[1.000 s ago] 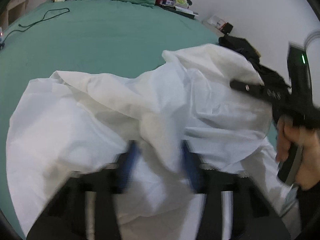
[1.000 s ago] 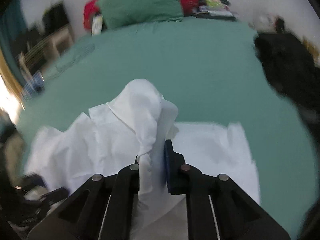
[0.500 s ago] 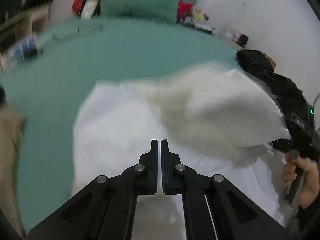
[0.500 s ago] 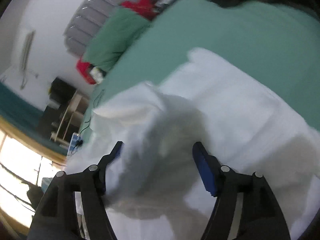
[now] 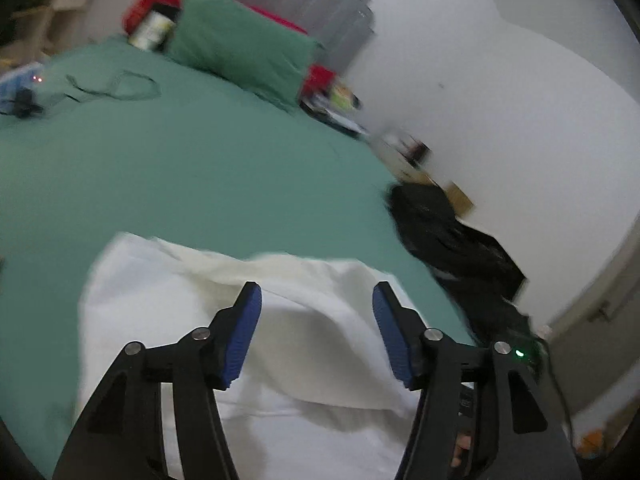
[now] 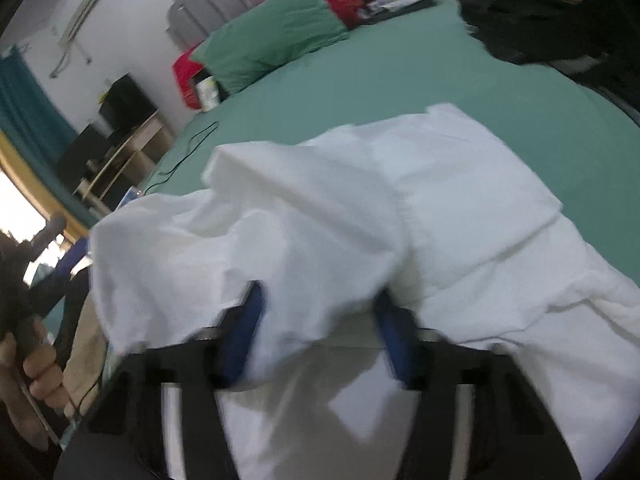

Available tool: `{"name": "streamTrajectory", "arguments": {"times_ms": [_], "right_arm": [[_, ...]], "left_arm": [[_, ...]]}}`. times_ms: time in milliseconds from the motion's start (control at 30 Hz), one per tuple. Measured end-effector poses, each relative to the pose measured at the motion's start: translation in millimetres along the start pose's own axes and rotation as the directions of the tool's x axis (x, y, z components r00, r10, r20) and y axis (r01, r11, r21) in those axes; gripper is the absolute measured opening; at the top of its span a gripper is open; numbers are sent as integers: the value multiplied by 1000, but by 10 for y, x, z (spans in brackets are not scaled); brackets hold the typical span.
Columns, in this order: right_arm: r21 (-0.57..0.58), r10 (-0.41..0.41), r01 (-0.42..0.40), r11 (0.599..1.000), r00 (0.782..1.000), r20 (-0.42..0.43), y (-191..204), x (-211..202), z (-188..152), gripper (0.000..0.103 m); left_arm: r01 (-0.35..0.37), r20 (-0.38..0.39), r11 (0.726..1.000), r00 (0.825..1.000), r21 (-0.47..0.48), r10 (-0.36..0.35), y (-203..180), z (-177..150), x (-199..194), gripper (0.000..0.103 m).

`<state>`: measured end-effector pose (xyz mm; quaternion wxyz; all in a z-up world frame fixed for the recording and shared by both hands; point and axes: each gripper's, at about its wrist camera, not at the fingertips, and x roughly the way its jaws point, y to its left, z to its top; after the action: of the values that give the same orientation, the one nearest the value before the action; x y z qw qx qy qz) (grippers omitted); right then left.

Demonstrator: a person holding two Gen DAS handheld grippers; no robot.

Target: Fold large clothes

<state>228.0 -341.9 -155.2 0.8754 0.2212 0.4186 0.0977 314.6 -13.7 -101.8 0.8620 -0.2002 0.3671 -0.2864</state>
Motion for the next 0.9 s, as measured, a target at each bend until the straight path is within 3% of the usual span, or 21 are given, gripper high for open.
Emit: {"name": "streamTrajectory", "arguments": {"times_ms": [100, 167, 267, 367, 467, 600, 700, 800, 900], "right_arm": [[-13, 24, -24, 1000, 1000, -16, 96, 73, 90, 18], [-19, 40, -40, 999, 999, -5, 129, 49, 88, 13], [-40, 53, -53, 998, 998, 20, 199, -5, 75, 8], [-25, 117, -116, 993, 992, 46, 276, -57, 120, 6], [-12, 158, -158, 987, 984, 84, 375, -68, 214, 5], [16, 222, -226, 974, 967, 124, 434, -49, 396, 5], [20, 287, -296, 955, 940, 184, 491, -112, 588, 5], [-27, 309, -313, 949, 918, 248, 524, -191, 728, 5], [-19, 276, -281, 960, 929, 245, 410, -126, 686, 5]], "left_arm": [[-24, -141, 1000, 990, 4, 25, 1, -104, 289, 66], [-41, -189, 998, 981, -41, 33, 72, -172, 373, 68], [-24, -221, 988, 975, -151, -10, 240, -219, 444, 68], [0, -242, 965, 968, -261, -65, 489, -315, 483, 68], [23, -241, 949, 965, -315, -104, 597, -466, 475, 63], [51, -196, 965, 975, -258, -104, 502, -441, 399, 19], [54, -68, 980, 995, -193, -68, 429, -282, 191, 14], [44, 67, 990, 997, -134, -35, 364, -155, -51, 14], [24, 62, 993, 998, -112, -17, 379, -223, -46, 14]]}}
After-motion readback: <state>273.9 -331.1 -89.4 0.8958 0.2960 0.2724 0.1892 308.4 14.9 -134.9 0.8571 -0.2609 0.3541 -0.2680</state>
